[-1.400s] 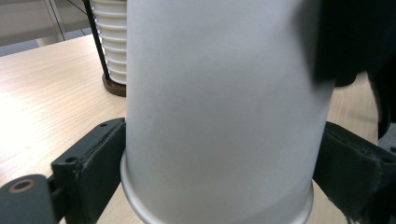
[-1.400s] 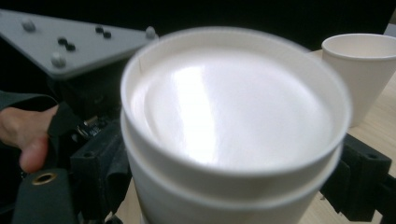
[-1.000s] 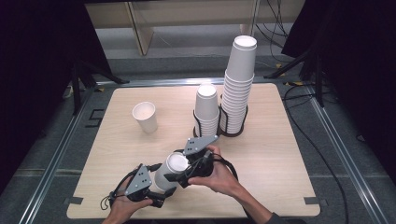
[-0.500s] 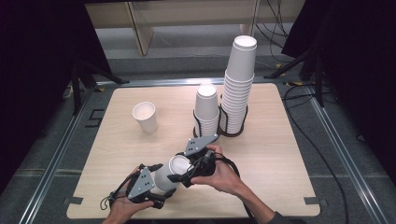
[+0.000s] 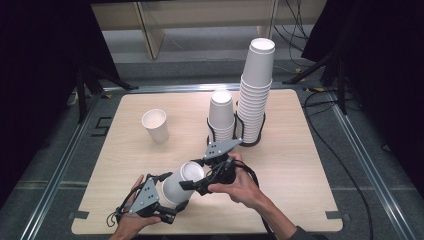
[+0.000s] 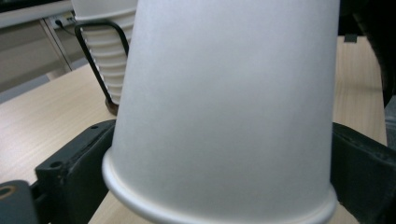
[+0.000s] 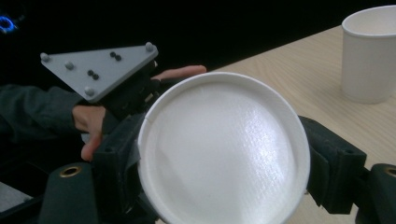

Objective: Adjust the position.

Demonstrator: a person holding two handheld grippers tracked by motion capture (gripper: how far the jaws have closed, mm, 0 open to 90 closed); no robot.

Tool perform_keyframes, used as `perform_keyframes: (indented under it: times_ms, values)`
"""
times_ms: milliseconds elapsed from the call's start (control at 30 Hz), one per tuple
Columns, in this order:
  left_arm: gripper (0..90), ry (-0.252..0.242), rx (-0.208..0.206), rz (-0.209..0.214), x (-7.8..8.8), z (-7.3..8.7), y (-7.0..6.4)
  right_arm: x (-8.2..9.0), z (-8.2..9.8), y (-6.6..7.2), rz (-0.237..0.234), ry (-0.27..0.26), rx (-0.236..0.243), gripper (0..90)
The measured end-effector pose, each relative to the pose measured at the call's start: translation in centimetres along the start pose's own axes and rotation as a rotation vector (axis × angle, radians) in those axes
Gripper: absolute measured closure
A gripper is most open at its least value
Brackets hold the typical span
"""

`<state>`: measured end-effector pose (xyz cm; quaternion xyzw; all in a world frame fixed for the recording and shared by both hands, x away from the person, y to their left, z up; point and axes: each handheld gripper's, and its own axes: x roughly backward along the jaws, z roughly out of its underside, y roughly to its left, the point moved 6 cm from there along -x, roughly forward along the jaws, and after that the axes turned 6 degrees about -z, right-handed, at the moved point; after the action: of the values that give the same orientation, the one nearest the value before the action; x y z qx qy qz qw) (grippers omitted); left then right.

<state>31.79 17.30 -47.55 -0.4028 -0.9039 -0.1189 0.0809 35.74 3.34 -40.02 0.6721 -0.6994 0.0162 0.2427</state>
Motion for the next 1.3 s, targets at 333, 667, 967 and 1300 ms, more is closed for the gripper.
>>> perform_keyframes:
  times_ms: [333, 667, 967, 1300]
  values:
    - [5.2, -0.056, 0.000, -0.008, 0.5, -0.7, 0.3, 0.3, -0.3, -0.1, -0.049, -0.062, -0.053, 24.8]
    - [10.0, 0.014, -0.030, -0.004, 0.4, -0.4, 0.3, 0.5, 0.3, -0.7, -0.070, -0.024, -0.075, 23.3]
    - [11.4, 0.130, -0.052, 0.017, 0.1, 0.5, 0.2, 1.4, 0.4, -0.8, 0.072, 0.125, 0.092, 17.4]
    - [11.7, 0.281, -0.136, 0.051, 0.0, 1.4, -0.3, 1.4, 1.1, 1.0, 0.148, 0.353, 0.324, 19.3]
